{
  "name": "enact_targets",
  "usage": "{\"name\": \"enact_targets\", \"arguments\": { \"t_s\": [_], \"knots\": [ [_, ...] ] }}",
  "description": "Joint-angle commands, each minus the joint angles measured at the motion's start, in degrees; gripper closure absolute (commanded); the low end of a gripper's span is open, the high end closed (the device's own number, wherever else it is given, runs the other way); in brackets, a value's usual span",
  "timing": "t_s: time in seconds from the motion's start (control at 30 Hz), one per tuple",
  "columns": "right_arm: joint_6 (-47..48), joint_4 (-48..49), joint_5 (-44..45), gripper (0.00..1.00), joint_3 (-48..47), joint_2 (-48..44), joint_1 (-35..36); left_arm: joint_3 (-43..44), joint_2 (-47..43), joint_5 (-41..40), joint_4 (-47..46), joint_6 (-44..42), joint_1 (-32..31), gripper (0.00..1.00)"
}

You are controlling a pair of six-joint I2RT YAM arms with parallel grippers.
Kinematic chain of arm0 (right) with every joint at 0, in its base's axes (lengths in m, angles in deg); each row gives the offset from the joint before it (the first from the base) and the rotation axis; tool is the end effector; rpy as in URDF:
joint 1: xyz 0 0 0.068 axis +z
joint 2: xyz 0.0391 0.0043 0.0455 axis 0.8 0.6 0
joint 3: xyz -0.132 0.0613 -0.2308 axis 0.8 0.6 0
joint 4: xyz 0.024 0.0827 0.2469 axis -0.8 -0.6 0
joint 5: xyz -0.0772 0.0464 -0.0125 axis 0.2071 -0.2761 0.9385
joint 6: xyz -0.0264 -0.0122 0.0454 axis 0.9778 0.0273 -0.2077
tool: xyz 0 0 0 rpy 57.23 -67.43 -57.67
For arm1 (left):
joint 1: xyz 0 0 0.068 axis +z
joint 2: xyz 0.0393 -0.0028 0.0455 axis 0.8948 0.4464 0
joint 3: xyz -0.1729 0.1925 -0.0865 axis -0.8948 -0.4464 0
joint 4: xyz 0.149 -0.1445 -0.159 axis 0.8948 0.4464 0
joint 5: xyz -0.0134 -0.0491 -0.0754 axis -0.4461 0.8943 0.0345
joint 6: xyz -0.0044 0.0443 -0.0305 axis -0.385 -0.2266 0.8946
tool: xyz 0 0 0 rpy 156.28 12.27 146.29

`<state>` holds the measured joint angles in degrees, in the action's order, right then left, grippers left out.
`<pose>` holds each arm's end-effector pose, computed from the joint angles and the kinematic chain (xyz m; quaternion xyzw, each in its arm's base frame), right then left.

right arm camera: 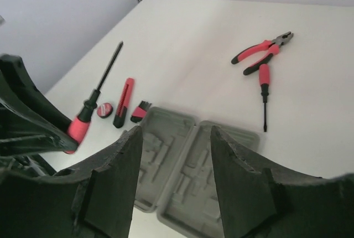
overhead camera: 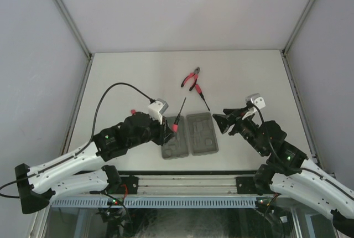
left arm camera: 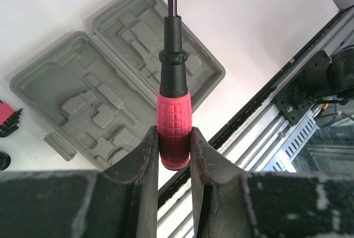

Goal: Sort the tools into containers
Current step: Pick up the screwdriver from the center of the board.

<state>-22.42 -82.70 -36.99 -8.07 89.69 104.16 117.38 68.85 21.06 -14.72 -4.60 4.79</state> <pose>0.0914 0.0972 0.3192 -0.1065 0.7256 0.3047 0.6077 0.1038 -0.1642 0.3037 0.2026 0.8356 -0.3206 0.3974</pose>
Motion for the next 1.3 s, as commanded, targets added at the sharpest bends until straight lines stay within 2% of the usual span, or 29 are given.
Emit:
{"name": "enact_targets", "arguments": {
  "t_s": [0.0, 0.13, 0.4, 0.77, 0.87, 0.97, 1.13, 1.27],
  "knots": [
    [9.0, 0.0, -2.2, 0.47, -3.0, 0.9, -0.1, 4.4, -0.5, -2.1, 1.4, -3.1, 0.2, 1.00],
    [13.7, 0.3, -6.0, 0.45, -3.8, 2.2, 0.0, 4.6, -1.2, -3.1, 2.4, -3.9, 0.2, 1.00],
    [28.8, 2.3, -17.5, 0.45, -4.9, 3.8, 1.5, 4.3, -2.2, -3.6, 3.6, -5.8, 0.2, 1.00],
    [42.6, 0.8, -20.0, 0.45, -13.5, 15.1, 7.1, 4.0, -2.2, -3.1, 3.6, -7.3, 0.2, 1.00],
    [49.3, 1.0, -20.5, 0.43, -14.1, 16.5, 9.4, 3.9, -2.3, -2.3, 3.4, -7.3, 0.2, 1.00],
    [57.0, 0.4, -22.8, 0.37, -14.5, 17.2, 11.7, 4.1, -2.1, -2.3, 3.6, -7.3, 0.2, 1.00],
    [71.5, -4.5, -28.6, 0.31, -16.4, 18.4, 13.4, 4.2, -2.1, 0.4, 3.4, -8.0, 0.2, 1.00],
    [78.2, -10.1, -28.7, 0.30, -19.6, 21.6, 13.5, 4.5, -1.3, 3.8, 3.1, -9.0, 0.2, 1.00]
  ]
}}
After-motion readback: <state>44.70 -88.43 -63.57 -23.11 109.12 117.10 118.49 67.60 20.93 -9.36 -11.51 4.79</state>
